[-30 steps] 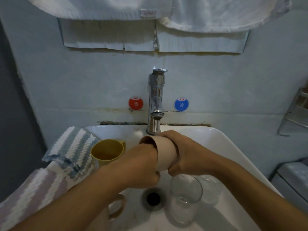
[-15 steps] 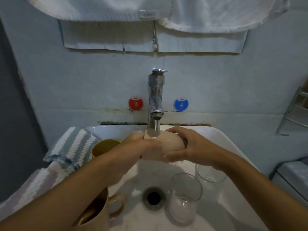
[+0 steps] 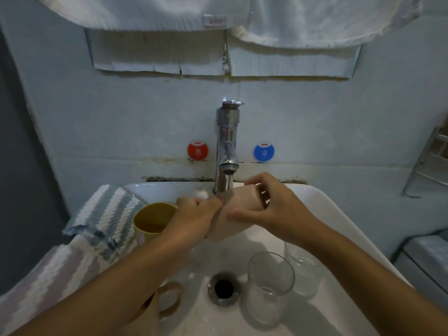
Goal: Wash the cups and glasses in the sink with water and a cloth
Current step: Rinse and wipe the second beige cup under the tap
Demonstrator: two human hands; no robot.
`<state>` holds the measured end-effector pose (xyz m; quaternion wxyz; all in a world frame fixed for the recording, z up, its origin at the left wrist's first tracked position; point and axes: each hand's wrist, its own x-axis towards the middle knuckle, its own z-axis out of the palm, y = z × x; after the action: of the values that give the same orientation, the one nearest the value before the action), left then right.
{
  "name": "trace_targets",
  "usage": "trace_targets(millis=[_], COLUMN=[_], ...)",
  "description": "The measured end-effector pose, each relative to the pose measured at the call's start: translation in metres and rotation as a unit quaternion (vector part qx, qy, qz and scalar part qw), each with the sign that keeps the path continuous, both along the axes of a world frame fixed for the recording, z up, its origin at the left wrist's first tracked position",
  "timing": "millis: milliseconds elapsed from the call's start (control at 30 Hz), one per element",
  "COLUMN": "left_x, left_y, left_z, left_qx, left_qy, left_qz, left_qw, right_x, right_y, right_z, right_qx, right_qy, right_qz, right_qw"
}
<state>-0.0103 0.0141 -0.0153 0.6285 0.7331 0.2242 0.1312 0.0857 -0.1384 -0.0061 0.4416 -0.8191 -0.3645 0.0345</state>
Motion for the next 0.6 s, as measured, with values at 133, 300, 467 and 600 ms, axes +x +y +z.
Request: trace_targets(millis=[133,300,467,600], left_x=[0.004,0.014,0.011,0.013], left_y=[-0.001,-0.011,-0.017,-0.02], left_z=[0.001,0.001,-0.003,-0.001], left_qx=[0.027,0.066,-0.002,0.0], left_qy=[0.021,0.046,0.004,-0.005], left_qz=[-0.024,-0.05,-0.05,-0.042], left_qw=[0.999,0.995,0.999,0.999], right_x=[-0.002,-0.006,-0.011,-0.012], right_y=[-0.001,0.004,0.009,0.009], right_z=[0.002,-0.003,-0.008,-0.009], right_qx=[0.004,0.017,0.037,0.052], right_qy=[0.005,-0.064,-0.089,-0.077], right_qz=[-0.003,-0.001,-0.01,-0.021], right_qw=[1.0,0.998,0.995,0.995])
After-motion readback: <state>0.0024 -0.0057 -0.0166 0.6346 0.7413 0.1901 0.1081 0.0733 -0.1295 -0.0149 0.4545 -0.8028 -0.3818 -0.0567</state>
